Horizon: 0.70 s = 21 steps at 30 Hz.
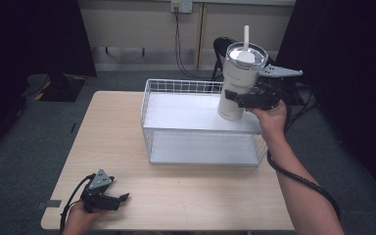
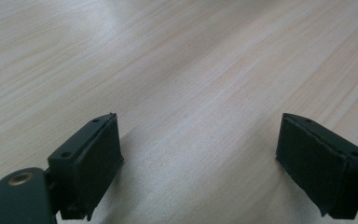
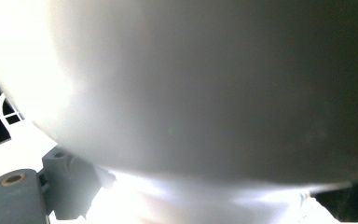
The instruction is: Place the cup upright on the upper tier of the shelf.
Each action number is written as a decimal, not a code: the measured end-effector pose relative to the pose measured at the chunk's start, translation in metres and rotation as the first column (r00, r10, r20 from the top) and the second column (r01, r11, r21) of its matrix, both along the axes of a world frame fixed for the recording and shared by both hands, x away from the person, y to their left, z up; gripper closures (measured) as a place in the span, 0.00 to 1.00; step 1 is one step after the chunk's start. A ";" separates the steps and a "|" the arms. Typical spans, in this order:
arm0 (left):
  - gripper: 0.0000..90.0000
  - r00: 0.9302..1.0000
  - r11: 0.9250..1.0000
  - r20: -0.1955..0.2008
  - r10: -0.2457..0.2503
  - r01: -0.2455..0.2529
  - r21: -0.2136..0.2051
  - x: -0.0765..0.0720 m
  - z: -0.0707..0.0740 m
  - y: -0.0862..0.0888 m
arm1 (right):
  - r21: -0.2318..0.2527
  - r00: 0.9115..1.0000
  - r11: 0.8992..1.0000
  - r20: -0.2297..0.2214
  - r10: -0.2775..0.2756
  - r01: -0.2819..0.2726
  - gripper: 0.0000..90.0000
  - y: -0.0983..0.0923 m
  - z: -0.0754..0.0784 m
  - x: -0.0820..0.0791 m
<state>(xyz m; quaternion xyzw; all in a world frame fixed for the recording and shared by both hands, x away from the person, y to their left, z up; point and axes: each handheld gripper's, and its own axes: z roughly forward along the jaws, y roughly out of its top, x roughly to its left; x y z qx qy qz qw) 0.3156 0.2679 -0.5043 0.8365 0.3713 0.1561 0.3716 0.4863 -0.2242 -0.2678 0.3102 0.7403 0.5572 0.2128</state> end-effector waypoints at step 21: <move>0.15 1.000 1.000 0.000 -0.001 0.001 0.000 0.000 0.000 0.000 | -0.007 1.000 1.000 0.017 0.014 -0.014 0.10 0.001 -0.004 0.001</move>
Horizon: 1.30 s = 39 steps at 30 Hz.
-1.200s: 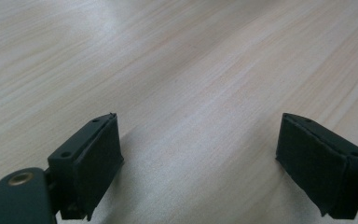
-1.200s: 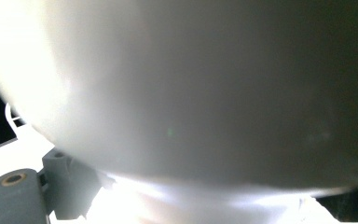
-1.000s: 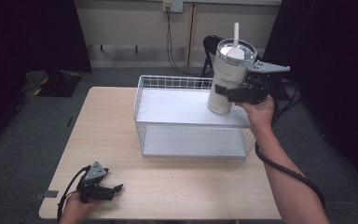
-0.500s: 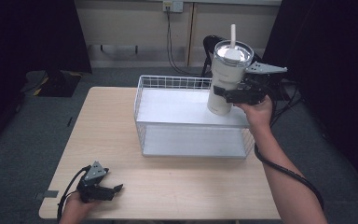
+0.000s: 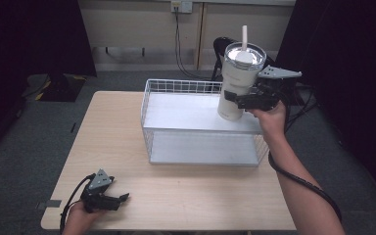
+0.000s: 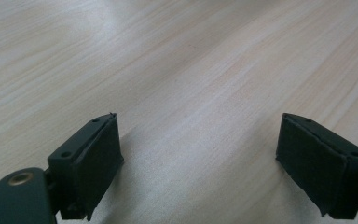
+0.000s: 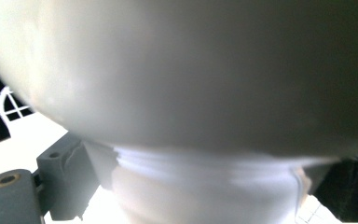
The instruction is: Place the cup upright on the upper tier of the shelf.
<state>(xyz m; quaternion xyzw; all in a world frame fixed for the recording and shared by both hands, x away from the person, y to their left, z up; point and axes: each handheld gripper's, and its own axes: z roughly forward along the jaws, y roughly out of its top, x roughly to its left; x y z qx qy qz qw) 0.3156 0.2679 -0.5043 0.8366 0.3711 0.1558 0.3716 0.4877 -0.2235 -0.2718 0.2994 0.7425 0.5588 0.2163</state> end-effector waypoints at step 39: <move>0.15 1.000 1.000 -0.001 -0.003 0.003 0.004 0.000 0.000 0.000 | -0.139 0.992 0.989 -0.122 0.024 -0.041 0.10 -0.020 -0.023 -0.027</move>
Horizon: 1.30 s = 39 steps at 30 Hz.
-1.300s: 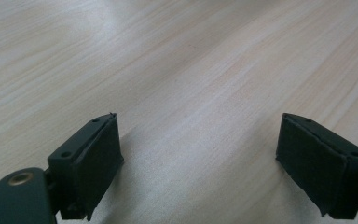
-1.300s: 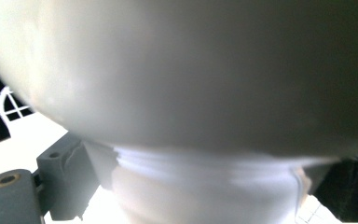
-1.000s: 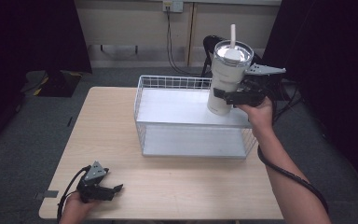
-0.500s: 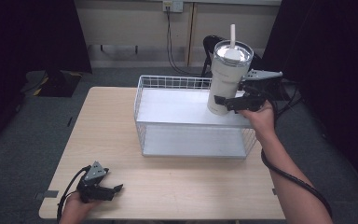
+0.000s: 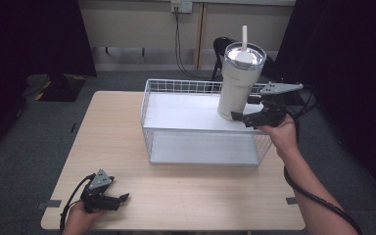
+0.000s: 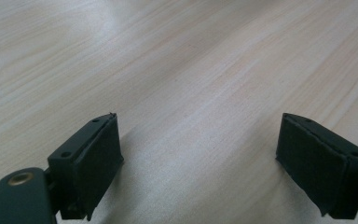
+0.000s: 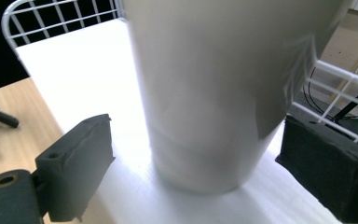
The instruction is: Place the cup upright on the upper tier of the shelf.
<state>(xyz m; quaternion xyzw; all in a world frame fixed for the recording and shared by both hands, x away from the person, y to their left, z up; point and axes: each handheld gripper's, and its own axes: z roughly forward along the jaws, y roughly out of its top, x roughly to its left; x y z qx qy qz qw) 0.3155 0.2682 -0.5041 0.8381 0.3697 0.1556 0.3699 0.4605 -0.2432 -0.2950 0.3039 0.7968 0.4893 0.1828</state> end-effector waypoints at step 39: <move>0.14 1.000 1.000 -0.001 -0.003 0.003 0.002 0.000 0.000 0.000 | 0.012 0.976 0.976 0.006 0.219 -0.219 0.10 0.006 -0.029 -0.080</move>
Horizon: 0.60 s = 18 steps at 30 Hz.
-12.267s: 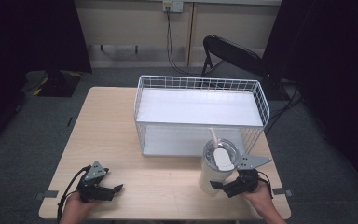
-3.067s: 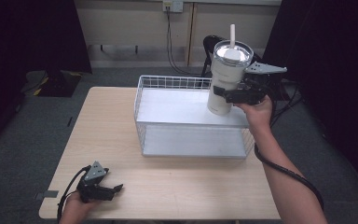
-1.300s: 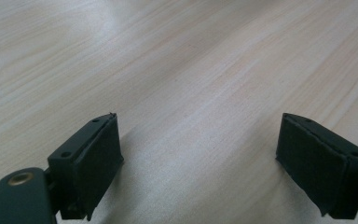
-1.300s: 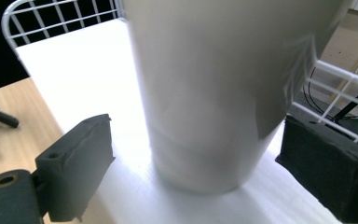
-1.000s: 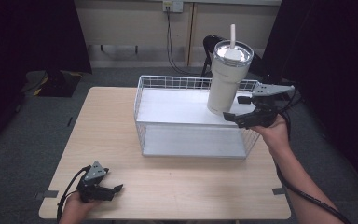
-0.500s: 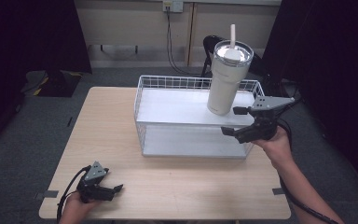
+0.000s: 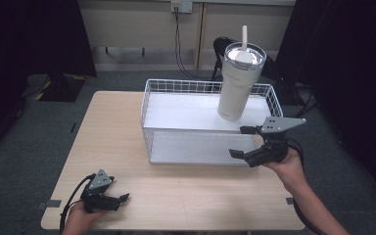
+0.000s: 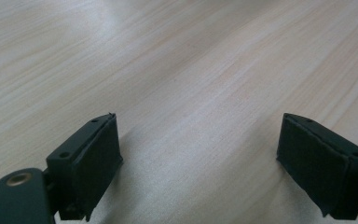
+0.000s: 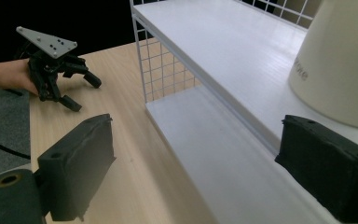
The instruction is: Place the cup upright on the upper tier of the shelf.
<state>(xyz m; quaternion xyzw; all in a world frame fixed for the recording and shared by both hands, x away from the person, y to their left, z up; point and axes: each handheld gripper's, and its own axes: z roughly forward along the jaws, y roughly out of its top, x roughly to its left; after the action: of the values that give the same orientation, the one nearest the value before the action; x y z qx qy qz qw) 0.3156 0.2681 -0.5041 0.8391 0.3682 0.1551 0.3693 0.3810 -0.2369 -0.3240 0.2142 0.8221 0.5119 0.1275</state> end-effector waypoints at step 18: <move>0.14 1.000 1.000 0.000 0.000 0.000 -0.001 0.000 0.000 0.000 | -0.023 0.998 0.999 -0.047 0.044 -0.045 0.10 0.005 -0.048 -0.014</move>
<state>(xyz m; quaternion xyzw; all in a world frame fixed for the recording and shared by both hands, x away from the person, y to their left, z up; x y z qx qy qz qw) 0.3156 0.2681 -0.5042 0.8390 0.3682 0.1547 0.3695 0.3674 -0.2319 -0.3716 0.2061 0.8355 0.4995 0.0996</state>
